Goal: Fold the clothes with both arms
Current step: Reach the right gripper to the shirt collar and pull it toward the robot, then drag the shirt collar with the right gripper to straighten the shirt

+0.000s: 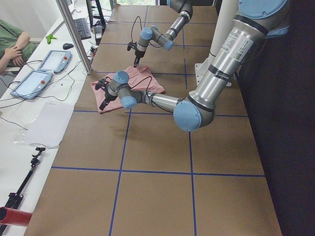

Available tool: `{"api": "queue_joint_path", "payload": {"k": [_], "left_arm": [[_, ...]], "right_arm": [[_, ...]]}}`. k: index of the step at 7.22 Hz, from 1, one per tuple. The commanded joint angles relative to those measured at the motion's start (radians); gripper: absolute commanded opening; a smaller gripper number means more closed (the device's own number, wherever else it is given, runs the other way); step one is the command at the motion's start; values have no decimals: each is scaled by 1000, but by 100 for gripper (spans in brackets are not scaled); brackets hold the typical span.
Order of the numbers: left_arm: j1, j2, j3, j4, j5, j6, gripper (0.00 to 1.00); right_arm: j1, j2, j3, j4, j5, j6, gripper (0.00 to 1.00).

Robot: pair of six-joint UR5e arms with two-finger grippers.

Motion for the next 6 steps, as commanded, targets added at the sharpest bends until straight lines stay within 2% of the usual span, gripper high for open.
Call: {"api": "queue_joint_path", "payload": {"k": [1,3,5,6], "left_arm": [[3,2,-4,0,0,0,100],[7,2,-10,0,0,0,100],[7,2,-11,0,0,0,100],[9,2,-18,0,0,0,100]], "right_arm": [[-84,-187,233,-4,-95,5,0],[-167,-367,449,-10,-165,15,0],[-214,-417,487,-10,-219,25,0],[-215,-419,489,-10,-228,23,99]]}}
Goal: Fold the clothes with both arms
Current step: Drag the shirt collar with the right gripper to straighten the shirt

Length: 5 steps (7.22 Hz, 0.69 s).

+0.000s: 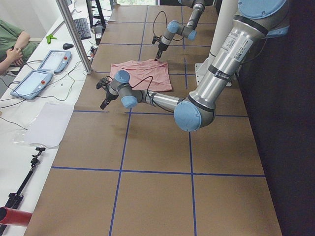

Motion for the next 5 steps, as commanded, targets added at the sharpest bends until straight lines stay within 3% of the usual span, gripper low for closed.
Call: {"api": "queue_joint_path", "payload": {"k": [1,2,4,5], "left_arm": [[1,0,-7,2,0,0,100],[1,0,-8,2,0,0,100],[3,0,-8,3,0,0,100],[3,1,-8,5,0,0,100]], "right_arm": [[-14,-7,47,-70,-16,-17,100],[-26,41,84,-245,-7,-43,100],[-40,146,4,-304,-15,-84,100],[-42,170,-3,-340,-7,-151,64]]}}
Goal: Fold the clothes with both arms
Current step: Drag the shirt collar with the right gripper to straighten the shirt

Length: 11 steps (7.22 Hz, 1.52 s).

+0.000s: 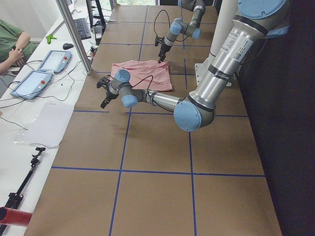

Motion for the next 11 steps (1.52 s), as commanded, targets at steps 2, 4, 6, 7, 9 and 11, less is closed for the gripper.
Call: {"api": "queue_joint_path", "payload": {"k": [2,4,6,7,9,11], "left_arm": [[-1,1,0,2,0,0,100],[-1,1,0,2,0,0,100],[-1,1,0,2,0,0,100],[-1,1,0,2,0,-15,100],[1,1,0,0,0,-20,100],[-1,1,-2,-1,0,-21,100]], "right_arm": [[-40,87,-33,-94,1,-202,55],[-51,79,-37,-100,1,-272,32],[-51,69,-36,-112,-2,-348,31],[-51,68,-31,-123,-4,-361,31],[-50,67,-23,-125,-4,-362,12],[-45,55,-7,-125,-4,-362,0]]}}
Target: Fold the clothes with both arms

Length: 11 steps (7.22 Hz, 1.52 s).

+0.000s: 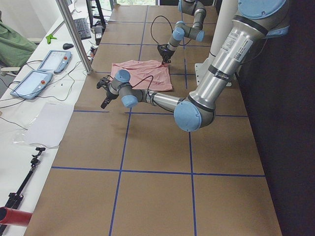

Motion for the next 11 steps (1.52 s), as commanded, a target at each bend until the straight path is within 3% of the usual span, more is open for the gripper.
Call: {"api": "queue_joint_path", "payload": {"k": [1,4,5,6,8,9,10,11], "left_arm": [[0,0,-1,-1,0,-2,100],[0,0,-1,-1,0,-2,100],[0,0,-1,-1,0,-2,100],[0,-2,-1,-1,0,-2,100],[0,-2,-13,5,-2,-2,100],[0,0,-33,13,-50,-49,100],[0,15,-82,16,-134,-131,100],[20,78,-204,16,-146,-231,100]], "right_arm": [[2,-34,26,0,-4,1,0],[5,-134,96,3,-7,12,0],[-8,-135,89,4,-7,16,45],[-8,-137,87,4,-7,38,99],[13,-129,112,21,-1,46,100],[27,-146,125,137,37,137,100],[65,-195,132,271,152,192,100],[103,-251,141,388,215,234,100]]}}
